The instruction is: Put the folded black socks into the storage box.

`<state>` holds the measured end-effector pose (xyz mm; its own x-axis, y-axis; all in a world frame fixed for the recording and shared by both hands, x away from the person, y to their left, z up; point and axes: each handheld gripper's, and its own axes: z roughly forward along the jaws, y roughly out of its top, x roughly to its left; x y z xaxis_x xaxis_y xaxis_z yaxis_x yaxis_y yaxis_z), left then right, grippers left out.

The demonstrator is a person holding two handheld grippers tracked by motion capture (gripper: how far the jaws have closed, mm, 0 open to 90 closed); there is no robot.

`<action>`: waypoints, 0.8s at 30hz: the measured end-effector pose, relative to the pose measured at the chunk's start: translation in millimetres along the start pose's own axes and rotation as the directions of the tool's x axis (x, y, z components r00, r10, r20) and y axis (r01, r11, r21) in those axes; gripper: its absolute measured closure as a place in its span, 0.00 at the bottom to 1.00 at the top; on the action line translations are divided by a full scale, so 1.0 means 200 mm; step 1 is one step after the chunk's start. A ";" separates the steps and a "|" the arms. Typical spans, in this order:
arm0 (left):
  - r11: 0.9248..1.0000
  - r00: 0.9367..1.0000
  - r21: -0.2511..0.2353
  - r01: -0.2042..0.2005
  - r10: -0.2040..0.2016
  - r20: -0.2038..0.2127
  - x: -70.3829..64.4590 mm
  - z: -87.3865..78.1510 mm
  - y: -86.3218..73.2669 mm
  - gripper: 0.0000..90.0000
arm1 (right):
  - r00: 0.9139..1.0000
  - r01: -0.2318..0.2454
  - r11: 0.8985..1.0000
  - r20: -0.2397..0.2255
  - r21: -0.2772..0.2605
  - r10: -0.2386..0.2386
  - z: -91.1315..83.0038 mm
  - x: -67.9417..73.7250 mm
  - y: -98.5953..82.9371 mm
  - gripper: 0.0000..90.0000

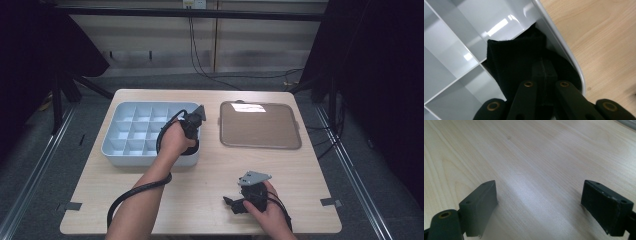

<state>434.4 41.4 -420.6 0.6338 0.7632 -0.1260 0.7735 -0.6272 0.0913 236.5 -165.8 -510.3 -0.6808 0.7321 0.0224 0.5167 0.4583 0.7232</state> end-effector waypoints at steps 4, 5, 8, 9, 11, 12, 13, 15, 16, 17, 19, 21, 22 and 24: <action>1.000 1.000 -0.011 0.002 -0.002 -0.019 0.01 -0.06 -0.01 1.00 | 1.000 -0.001 1.000 0.000 0.000 0.001 0.00 0.00 0.00 0.14; 1.000 1.000 -0.017 -0.006 0.006 -0.020 0.01 -0.08 -0.01 1.00 | 1.000 0.000 1.000 0.000 0.000 0.000 0.00 0.00 0.00 0.14; 1.000 0.999 -0.028 0.000 -0.002 -0.042 0.03 -0.12 -0.02 1.00 | 1.000 0.000 1.000 0.000 0.000 0.000 0.00 0.00 0.00 0.14; 1.000 0.999 -0.029 0.007 -0.009 -0.038 0.04 -0.13 -0.02 1.00 | 1.000 0.000 1.000 0.000 0.000 0.000 0.00 0.00 0.00 0.14; 0.999 0.999 -0.035 0.019 -0.020 -0.030 0.06 -0.12 -0.03 1.00 | 1.000 0.000 1.000 0.000 0.000 0.000 0.00 0.00 0.00 0.14; 0.999 0.999 -0.041 0.029 -0.030 -0.023 0.06 -0.11 -0.04 1.00 | 1.000 0.000 1.000 0.000 0.000 0.000 0.00 0.00 0.00 0.14; 0.998 0.999 -0.045 0.032 -0.033 -0.021 0.06 -0.12 -0.04 1.00 | 1.000 0.000 1.000 0.000 0.000 0.000 0.00 0.00 0.00 0.14; 0.998 0.999 -0.053 0.027 -0.029 -0.029 0.07 -0.13 -0.04 1.00 | 1.000 0.000 1.000 0.000 0.000 0.000 0.00 0.00 0.00 0.14; 0.998 0.999 -0.054 0.036 -0.038 -0.033 0.07 -0.14 -0.04 0.99 | 1.000 0.000 1.000 0.000 0.000 0.000 0.00 0.00 0.00 0.14; 0.998 0.998 -0.051 0.036 -0.038 -0.045 0.07 -0.15 -0.04 0.99 | 1.000 0.000 1.000 0.000 0.000 0.000 0.00 0.00 0.00 0.14; 0.998 0.998 -0.053 0.042 -0.045 -0.047 0.08 -0.17 -0.04 0.99 | 1.000 0.000 1.000 0.000 0.000 0.000 0.00 0.00 0.00 0.14; 0.998 0.997 -0.041 0.045 -0.047 -0.053 0.10 -0.15 -0.04 0.99 | 1.000 0.000 1.000 0.000 0.000 0.000 0.00 0.00 0.00 0.14; 0.998 0.997 -0.036 0.050 -0.052 -0.057 0.10 -0.14 -0.05 0.99 | 1.000 0.000 1.000 0.000 0.000 0.000 0.00 0.00 0.00 0.14; 0.998 0.997 -0.030 0.050 -0.051 -0.051 0.10 -0.11 -0.05 0.99 | 1.000 0.000 1.000 0.000 0.000 0.000 0.00 0.00 0.00 0.14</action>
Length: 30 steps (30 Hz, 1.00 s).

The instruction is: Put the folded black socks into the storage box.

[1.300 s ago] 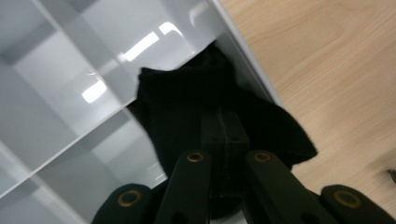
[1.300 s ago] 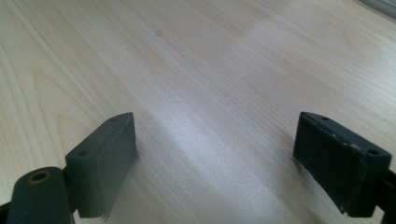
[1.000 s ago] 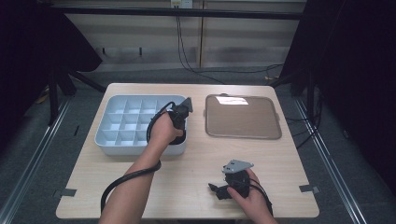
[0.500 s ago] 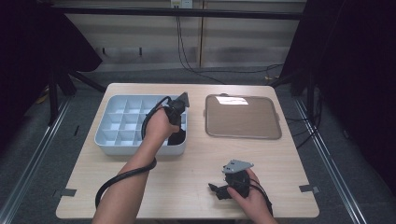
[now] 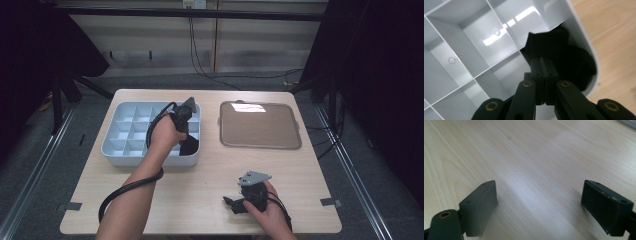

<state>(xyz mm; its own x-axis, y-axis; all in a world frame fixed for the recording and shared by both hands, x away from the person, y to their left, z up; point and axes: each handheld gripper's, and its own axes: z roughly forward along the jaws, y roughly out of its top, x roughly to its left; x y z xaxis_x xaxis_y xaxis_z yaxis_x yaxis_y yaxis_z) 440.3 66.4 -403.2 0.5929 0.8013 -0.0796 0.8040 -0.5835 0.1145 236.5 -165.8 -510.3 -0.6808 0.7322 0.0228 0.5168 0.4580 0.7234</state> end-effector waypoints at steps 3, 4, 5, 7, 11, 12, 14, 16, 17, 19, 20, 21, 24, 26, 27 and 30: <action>1.000 1.000 0.001 0.001 -0.001 0.005 0.00 0.03 0.00 1.00 | 1.000 0.000 1.000 0.000 0.000 0.000 0.00 0.00 0.00 0.14; 1.000 1.000 0.001 0.004 -0.004 0.007 0.00 0.03 0.00 1.00 | 1.000 0.000 1.000 0.000 0.000 0.000 0.00 0.00 0.00 0.14; 1.000 1.000 -0.001 0.009 -0.009 0.008 0.00 0.02 0.00 1.00 | 1.000 0.000 1.000 0.000 0.000 0.000 0.00 0.00 0.00 0.14; 1.000 1.000 -0.016 0.013 -0.013 0.022 0.00 -0.01 0.01 1.00 | 1.000 0.000 1.000 0.000 0.000 0.000 0.00 0.00 0.00 0.14; 1.000 1.000 -0.021 -0.002 0.003 0.017 -0.02 -0.03 0.02 1.00 | 1.000 0.000 1.000 -0.001 0.001 0.000 0.00 0.00 0.00 0.14; 1.000 1.000 -0.014 -0.006 0.007 0.020 -0.03 -0.02 0.02 1.00 | 1.000 0.000 1.000 -0.001 0.001 0.000 0.00 0.00 0.00 0.14; 1.000 1.000 -0.015 0.002 -0.002 0.027 -0.03 0.00 0.02 1.00 | 1.000 0.002 1.000 -0.001 0.000 -0.002 0.00 0.00 0.00 0.14; 1.000 1.000 -0.016 -0.002 0.003 0.030 -0.04 0.01 0.02 1.00 | 1.000 0.000 1.000 -0.001 0.001 0.000 0.00 0.00 0.00 0.14; 1.000 1.000 -0.014 -0.007 0.007 0.027 -0.04 0.01 0.03 1.00 | 1.000 0.001 1.000 -0.001 0.001 -0.001 0.00 0.00 0.00 0.14; 1.000 1.000 -0.007 -0.006 0.006 0.020 -0.05 0.01 0.03 1.00 | 1.000 0.002 1.000 -0.001 0.000 -0.002 0.00 0.00 0.00 0.14; 1.000 1.000 -0.012 -0.002 0.002 0.022 -0.06 0.02 0.03 1.00 | 1.000 0.002 1.000 -0.001 0.000 -0.002 0.00 0.00 0.00 0.14; 1.000 1.000 -0.011 0.000 0.000 0.021 -0.06 0.03 0.03 1.00 | 1.000 0.002 1.000 -0.001 0.000 -0.002 0.00 0.00 0.00 0.14; 1.000 1.000 -0.005 -0.005 0.005 0.030 -0.06 0.07 0.03 1.00 | 1.000 0.000 1.000 -0.001 0.001 0.000 0.00 0.00 0.00 0.14; 1.000 1.000 0.000 -0.001 0.001 0.020 -0.07 0.10 0.03 1.00 | 1.000 0.000 1.000 -0.001 0.001 0.000 0.00 0.00 0.00 0.14; 1.000 1.000 0.007 -0.004 0.004 0.010 -0.07 0.12 0.03 1.00 | 1.000 0.000 1.000 -0.002 0.001 0.000 0.00 0.00 0.00 0.14; 1.000 1.000 0.015 -0.005 0.005 -0.005 -0.08 0.15 0.03 1.00 | 1.000 0.000 1.000 -0.001 0.001 0.000 0.00 0.00 0.00 0.14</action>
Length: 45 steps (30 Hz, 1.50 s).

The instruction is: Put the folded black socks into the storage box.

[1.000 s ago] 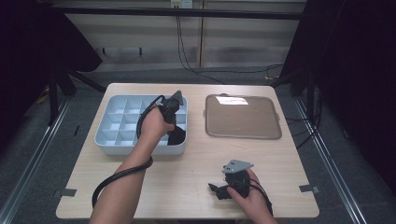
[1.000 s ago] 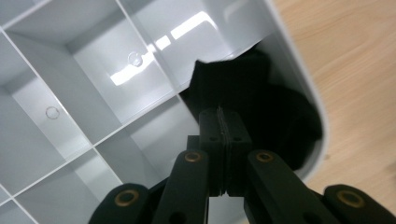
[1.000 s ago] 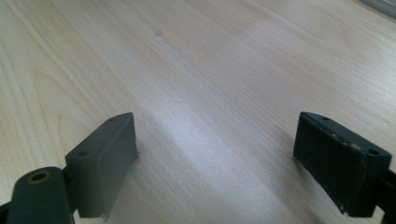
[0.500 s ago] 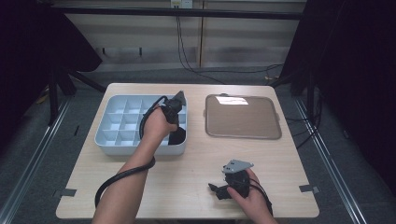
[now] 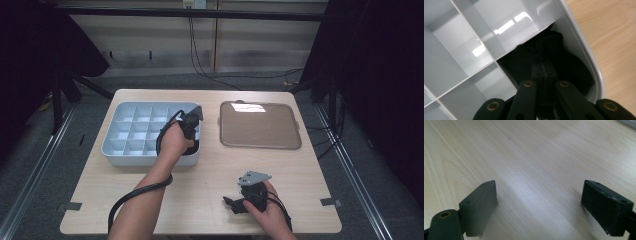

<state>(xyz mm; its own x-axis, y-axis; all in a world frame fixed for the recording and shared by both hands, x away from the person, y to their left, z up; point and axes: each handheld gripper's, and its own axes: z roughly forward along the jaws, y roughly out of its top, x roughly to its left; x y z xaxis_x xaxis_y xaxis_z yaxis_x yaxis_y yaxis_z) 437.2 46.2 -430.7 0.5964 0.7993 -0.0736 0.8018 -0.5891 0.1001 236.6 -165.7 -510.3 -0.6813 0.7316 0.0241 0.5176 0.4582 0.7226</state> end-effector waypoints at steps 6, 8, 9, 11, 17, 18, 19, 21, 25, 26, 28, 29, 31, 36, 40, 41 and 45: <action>1.000 1.000 -0.012 0.020 -0.019 0.012 0.02 0.03 -0.02 1.00 | 1.000 0.000 1.000 0.000 0.000 0.000 0.00 0.00 0.00 0.14; 0.999 1.000 -0.023 0.027 -0.027 0.016 0.01 0.03 -0.02 1.00 | 1.000 0.000 1.000 0.000 0.000 0.000 0.00 0.00 0.00 0.14; 1.000 1.000 -0.024 0.019 -0.018 0.012 0.01 0.03 -0.02 1.00 | 1.000 0.000 1.000 0.000 -0.001 0.000 0.00 0.00 0.00 0.14; 1.000 1.000 -0.025 0.009 -0.009 0.015 0.01 0.02 -0.02 1.00 | 1.000 0.000 1.000 0.000 0.000 0.000 0.00 0.00 0.00 0.14; 1.000 1.000 -0.027 -0.001 0.002 0.007 0.01 -0.04 -0.02 0.94 | 1.000 -0.001 1.000 -0.001 0.001 0.001 0.00 0.00 0.00 0.14; 1.000 1.000 -0.028 0.003 -0.003 0.008 0.01 -0.05 -0.03 0.93 | 1.000 0.000 1.000 0.000 0.000 0.000 0.00 0.00 0.00 0.14; 0.999 1.000 -0.036 0.001 0.000 0.011 0.01 -0.06 -0.03 0.91 | 1.000 0.001 1.000 0.000 0.000 -0.001 0.00 0.00 0.00 0.14; 0.999 1.000 -0.044 0.006 -0.005 0.009 0.02 -0.09 -0.03 0.88 | 1.000 0.003 1.000 0.000 -0.001 -0.003 0.00 0.00 0.00 0.14; 0.999 1.000 -0.045 0.011 -0.010 0.021 0.02 -0.14 -0.03 0.79 | 1.000 0.001 1.000 0.000 0.000 -0.001 0.00 0.00 0.00 0.14; 0.999 1.000 -0.054 0.004 -0.003 0.020 0.02 -0.15 -0.04 0.77 | 1.000 0.003 1.000 0.000 -0.001 -0.003 0.00 0.00 0.00 0.14; 0.998 1.000 -0.060 -0.003 0.005 0.022 0.02 -0.16 -0.04 0.74 | 1.000 0.001 1.000 0.000 0.000 -0.001 0.00 0.00 0.00 0.14; 0.998 1.000 -0.064 -0.002 0.004 0.024 0.01 -0.17 -0.04 0.71 | 1.000 0.003 1.000 0.000 -0.001 -0.003 0.00 0.00 0.00 0.14; 0.997 1.000 -0.071 -0.005 0.007 0.024 0.02 -0.18 -0.05 0.64 | 1.000 -0.001 1.000 0.001 0.001 0.001 0.00 0.00 0.00 0.14; 0.996 1.000 -0.090 -0.008 0.010 0.026 0.03 -0.21 -0.08 0.52 | 1.000 0.002 1.000 0.000 -0.001 -0.002 0.00 0.00 0.00 0.14; 0.995 0.999 -0.100 -0.008 0.012 0.039 0.03 -0.23 -0.10 0.44 | 1.000 0.005 1.000 0.006 -0.002 -0.005 0.00 0.00 0.00 0.14; 0.995 0.999 -0.104 -0.012 0.016 0.038 0.03 -0.23 -0.10 0.42 | 1.000 0.006 1.000 0.006 -0.002 -0.006 0.00 0.00 0.00 0.14; 0.993 0.998 -0.115 -0.023 0.030 0.055 0.02 -0.26 -0.13 0.37 | 1.000 0.006 1.000 0.006 -0.003 -0.006 0.00 0.00 0.00 0.14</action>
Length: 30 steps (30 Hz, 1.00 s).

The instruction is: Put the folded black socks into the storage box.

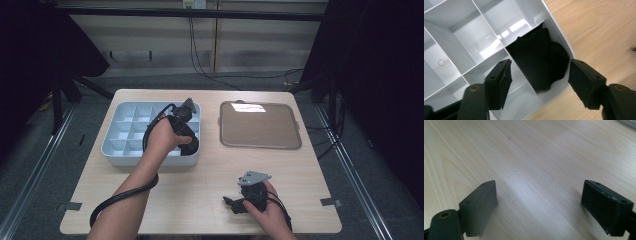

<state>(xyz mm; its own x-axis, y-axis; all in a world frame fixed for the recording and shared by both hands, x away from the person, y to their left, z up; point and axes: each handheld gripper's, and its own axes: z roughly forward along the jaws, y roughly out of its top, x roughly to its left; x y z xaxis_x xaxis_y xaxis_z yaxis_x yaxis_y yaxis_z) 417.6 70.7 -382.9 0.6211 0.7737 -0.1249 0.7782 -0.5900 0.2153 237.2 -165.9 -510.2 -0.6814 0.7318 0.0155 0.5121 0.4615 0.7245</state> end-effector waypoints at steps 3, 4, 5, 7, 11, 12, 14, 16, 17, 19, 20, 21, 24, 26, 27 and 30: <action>1.000 1.000 -0.011 -0.006 0.007 0.013 -0.01 -0.02 -0.02 0.35 | 1.000 -0.011 1.000 -0.007 0.008 0.012 0.00 0.00 0.00 0.14; 1.000 1.000 -0.016 -0.012 0.013 0.014 -0.01 -0.03 -0.03 0.35 | 1.000 -0.011 1.000 -0.007 0.007 0.012 0.00 0.00 0.00 0.14; 1.000 1.000 -0.021 -0.017 0.017 0.015 -0.02 -0.04 -0.04 0.35 | 1.000 -0.012 1.000 -0.007 0.008 0.012 0.00 0.00 0.00 0.14; 0.999 0.999 -0.034 -0.032 0.033 0.013 -0.03 -0.05 -0.06 0.34 | 1.000 -0.012 1.000 -0.007 0.008 0.013 0.00 0.01 0.00 0.14; 0.998 0.999 -0.042 -0.045 0.045 0.021 -0.04 -0.08 -0.10 0.34 | 1.000 -0.010 1.000 -0.008 0.006 0.010 0.00 0.00 0.00 0.14; 0.998 0.999 -0.044 -0.045 0.046 0.021 -0.04 -0.08 -0.11 0.34 | 1.000 -0.012 1.000 -0.007 0.008 0.012 0.00 0.00 0.00 0.14; 0.998 0.998 -0.042 -0.051 0.052 0.021 -0.04 -0.08 -0.12 0.33 | 1.000 -0.012 1.000 -0.007 0.008 0.012 0.00 0.00 0.00 0.14; 0.997 0.998 -0.047 -0.056 0.057 0.024 -0.04 -0.08 -0.14 0.33 | 1.000 -0.011 1.000 -0.008 0.007 0.011 0.00 0.00 0.00 0.14; 0.997 0.998 -0.048 -0.061 0.062 0.025 -0.04 -0.08 -0.14 0.33 | 1.000 -0.011 1.000 -0.007 0.008 0.011 0.00 0.00 0.00 0.14; 0.996 0.997 -0.051 -0.067 0.069 0.030 -0.04 -0.09 -0.15 0.33 | 1.000 -0.011 1.000 -0.007 0.008 0.011 0.00 0.00 0.00 0.14; 0.997 0.998 -0.058 -0.057 0.059 0.035 -0.04 -0.08 -0.16 0.33 | 1.000 -0.012 1.000 -0.007 0.007 0.012 0.00 0.01 0.00 0.14; 0.996 0.997 -0.057 -0.064 0.066 0.039 -0.04 -0.09 -0.16 0.33 | 1.000 -0.013 1.000 -0.007 0.006 0.013 0.00 0.01 0.00 0.14; 0.995 0.996 -0.066 -0.070 0.073 0.041 -0.05 -0.08 -0.18 0.33 | 1.000 -0.012 1.000 -0.007 0.008 0.012 0.00 0.01 0.00 0.14; 0.994 0.996 -0.067 -0.081 0.084 0.038 -0.05 -0.08 -0.19 0.33 | 1.000 -0.012 1.000 -0.007 0.008 0.012 0.00 0.01 0.00 0.14; 0.995 0.996 -0.072 -0.075 0.078 0.043 -0.05 -0.09 -0.20 0.33 | 1.000 -0.012 1.000 -0.007 0.007 0.012 0.00 0.01 0.00 0.14; 0.994 0.996 -0.071 -0.080 0.083 0.040 -0.06 -0.09 -0.21 0.33 | 1.000 -0.012 1.000 -0.007 0.007 0.012 0.00 0.01 0.00 0.14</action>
<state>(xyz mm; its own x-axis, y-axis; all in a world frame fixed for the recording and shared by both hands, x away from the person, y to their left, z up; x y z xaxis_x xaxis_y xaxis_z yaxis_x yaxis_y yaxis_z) 375.6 91.4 -372.6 0.6868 0.7121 -0.1457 0.7175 -0.6319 0.2932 236.2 -165.3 -510.0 -0.6788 0.7337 0.0291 0.5241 0.4564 0.7191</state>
